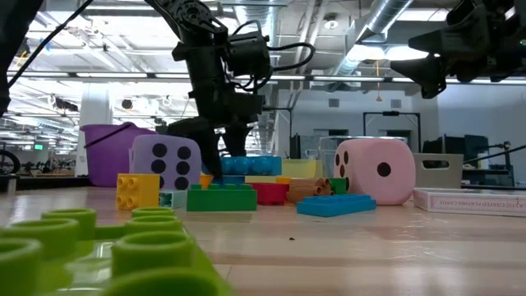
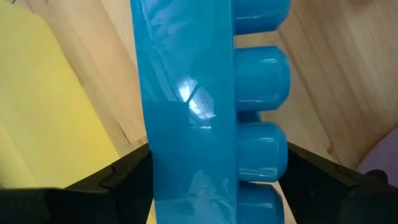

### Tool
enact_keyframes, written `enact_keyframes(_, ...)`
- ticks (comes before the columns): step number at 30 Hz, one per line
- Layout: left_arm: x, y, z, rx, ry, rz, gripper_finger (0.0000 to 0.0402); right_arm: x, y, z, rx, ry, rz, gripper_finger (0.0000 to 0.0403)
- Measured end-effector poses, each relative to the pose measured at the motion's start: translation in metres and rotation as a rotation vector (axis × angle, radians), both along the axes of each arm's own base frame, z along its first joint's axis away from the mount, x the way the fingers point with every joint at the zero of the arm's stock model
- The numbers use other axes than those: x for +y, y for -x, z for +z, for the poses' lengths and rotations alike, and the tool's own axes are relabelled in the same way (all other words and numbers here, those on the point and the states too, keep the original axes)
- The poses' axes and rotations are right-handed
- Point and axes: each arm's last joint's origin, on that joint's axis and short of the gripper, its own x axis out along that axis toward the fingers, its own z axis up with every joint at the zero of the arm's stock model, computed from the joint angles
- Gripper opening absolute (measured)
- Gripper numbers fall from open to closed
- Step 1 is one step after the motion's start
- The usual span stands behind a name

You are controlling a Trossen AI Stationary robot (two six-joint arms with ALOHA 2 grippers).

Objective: Pick & Place Toys
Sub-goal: Put the large blue game piece into the white transparent bin

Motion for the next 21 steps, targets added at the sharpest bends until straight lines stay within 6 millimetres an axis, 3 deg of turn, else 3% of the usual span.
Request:
enact_keyframes(8, -0.001, 0.004, 0.019, -0.058, -0.002, 0.018, 0.0278, 0.000, 0.000, 0.000, -0.001, -0.008, 0.000, 0.0249)
enact_keyframes(16, -0.003, 0.018, 0.067, -0.237, 0.005, 0.089, 0.0279, 0.000, 0.000, 0.000, -0.001, -0.008, 0.000, 0.0249)
enact_keyframes(21, 0.006, 0.039, 0.100, -0.338, -0.014, 0.229, 0.0277, 0.000, 0.000, 0.000, -0.001, -0.008, 0.000, 0.0249)
